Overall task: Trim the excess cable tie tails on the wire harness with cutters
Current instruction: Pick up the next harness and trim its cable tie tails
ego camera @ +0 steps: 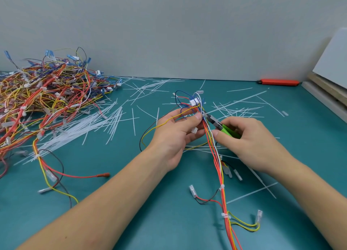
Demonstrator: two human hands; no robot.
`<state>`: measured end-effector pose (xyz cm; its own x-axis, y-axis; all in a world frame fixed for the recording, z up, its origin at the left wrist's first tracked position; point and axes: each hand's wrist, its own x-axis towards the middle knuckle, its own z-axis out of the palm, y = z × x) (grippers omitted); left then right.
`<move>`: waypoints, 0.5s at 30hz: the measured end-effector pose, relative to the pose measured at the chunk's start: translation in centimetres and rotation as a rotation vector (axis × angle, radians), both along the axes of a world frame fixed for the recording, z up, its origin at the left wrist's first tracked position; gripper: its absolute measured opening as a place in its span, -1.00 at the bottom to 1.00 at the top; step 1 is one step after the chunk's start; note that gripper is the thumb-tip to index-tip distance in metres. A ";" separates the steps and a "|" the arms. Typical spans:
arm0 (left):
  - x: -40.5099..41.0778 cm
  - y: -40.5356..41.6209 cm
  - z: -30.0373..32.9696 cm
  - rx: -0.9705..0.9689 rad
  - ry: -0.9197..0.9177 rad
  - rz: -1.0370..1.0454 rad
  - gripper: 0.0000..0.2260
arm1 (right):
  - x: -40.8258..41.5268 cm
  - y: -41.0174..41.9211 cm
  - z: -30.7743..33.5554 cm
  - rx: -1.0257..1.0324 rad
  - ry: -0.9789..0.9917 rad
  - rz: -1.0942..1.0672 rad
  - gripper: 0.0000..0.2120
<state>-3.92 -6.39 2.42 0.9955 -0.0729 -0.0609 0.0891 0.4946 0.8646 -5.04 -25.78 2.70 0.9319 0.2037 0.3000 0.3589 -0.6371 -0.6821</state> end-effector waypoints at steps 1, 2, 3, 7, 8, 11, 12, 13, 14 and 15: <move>0.0 0.0 0.0 -0.002 0.001 0.000 -0.91 | 0.0 0.1 0.0 0.001 -0.001 0.001 -0.70; 0.0 0.0 0.0 -0.005 0.004 0.000 -0.91 | 0.0 0.1 0.0 -0.002 0.000 0.002 -0.69; 0.0 0.0 -0.1 -0.006 0.005 0.002 -0.90 | -0.1 0.2 0.0 -0.006 0.003 0.002 -0.68; -0.1 0.0 -0.1 0.002 -0.001 0.004 -0.90 | -0.1 0.3 0.2 -0.021 0.009 -0.001 -0.66; -0.1 0.0 -0.1 0.002 -0.001 0.003 -0.90 | -0.2 0.3 0.2 -0.023 0.009 -0.001 -0.66; 0.0 0.0 -0.1 -0.002 0.006 0.005 -0.89 | -0.3 0.5 0.2 -0.013 0.014 0.013 -0.63; 0.0 0.0 -0.1 -0.003 0.007 0.004 -0.89 | -0.3 0.5 0.2 -0.012 0.021 0.018 -0.62; 0.0 0.1 -0.1 -0.004 0.007 0.001 -0.89 | -0.2 0.6 0.3 -0.015 0.029 0.019 -0.61; 0.0 0.1 -0.1 -0.007 0.007 -0.004 -0.89 | -0.2 0.6 0.4 -0.021 0.036 0.019 -0.61; 0.0 0.1 -0.1 -0.011 0.007 -0.009 -0.88 | -0.2 0.6 0.5 -0.021 0.045 0.019 -0.61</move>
